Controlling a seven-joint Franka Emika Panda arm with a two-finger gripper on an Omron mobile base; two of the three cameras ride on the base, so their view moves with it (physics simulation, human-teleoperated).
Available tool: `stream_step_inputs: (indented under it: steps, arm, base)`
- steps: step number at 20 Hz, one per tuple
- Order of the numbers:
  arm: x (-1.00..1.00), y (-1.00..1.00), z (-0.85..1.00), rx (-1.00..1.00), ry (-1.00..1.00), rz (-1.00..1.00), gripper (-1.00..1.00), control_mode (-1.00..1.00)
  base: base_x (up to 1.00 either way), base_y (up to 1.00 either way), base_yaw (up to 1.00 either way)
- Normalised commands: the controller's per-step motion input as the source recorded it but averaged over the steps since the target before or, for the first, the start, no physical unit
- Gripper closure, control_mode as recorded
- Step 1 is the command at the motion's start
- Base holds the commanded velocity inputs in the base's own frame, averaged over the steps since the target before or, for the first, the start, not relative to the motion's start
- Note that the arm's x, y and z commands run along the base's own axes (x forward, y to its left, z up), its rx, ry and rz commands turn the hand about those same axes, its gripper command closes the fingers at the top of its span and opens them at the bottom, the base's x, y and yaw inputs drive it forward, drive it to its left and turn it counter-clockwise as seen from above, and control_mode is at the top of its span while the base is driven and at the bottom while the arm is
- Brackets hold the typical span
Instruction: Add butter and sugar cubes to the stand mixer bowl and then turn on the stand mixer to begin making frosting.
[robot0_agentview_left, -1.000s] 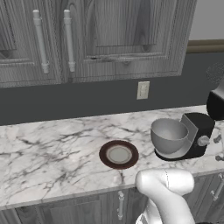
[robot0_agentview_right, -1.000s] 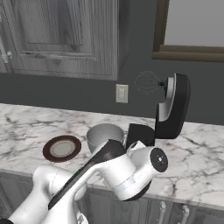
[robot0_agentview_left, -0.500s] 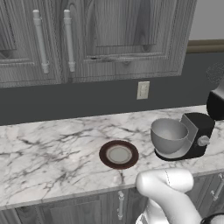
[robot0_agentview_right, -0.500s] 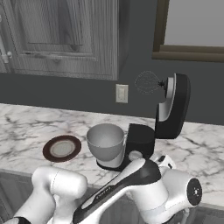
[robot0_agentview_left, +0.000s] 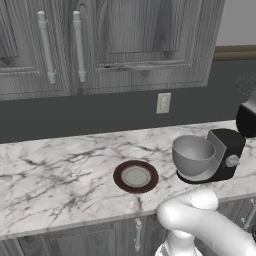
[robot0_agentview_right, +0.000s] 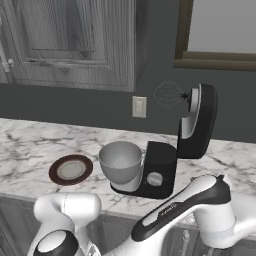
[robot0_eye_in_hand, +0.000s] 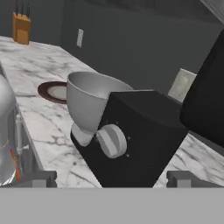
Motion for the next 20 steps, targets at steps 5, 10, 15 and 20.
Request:
stream_step_inputs:
  steps: [5, 10, 15, 20]
  arm:
    - [0.59, -0.55, 0.02, 0.09, 0.00, 0.00, -1.00, -1.00]
    - [0.54, -0.42, 0.00, 0.07, 0.00, 0.00, -1.00, -1.00]
    - [0.56, -0.22, 0.00, 0.03, -0.01, -0.07, -1.00, -1.00]
    - [0.43, -0.15, 0.14, 0.01, -0.01, -0.10, -1.00, -1.00]
  base:
    - [0.00, 0.00, 0.00]
    - [0.00, 0.00, 0.00]
    - [0.00, 0.00, 0.00]
    - [0.00, 0.00, 0.00]
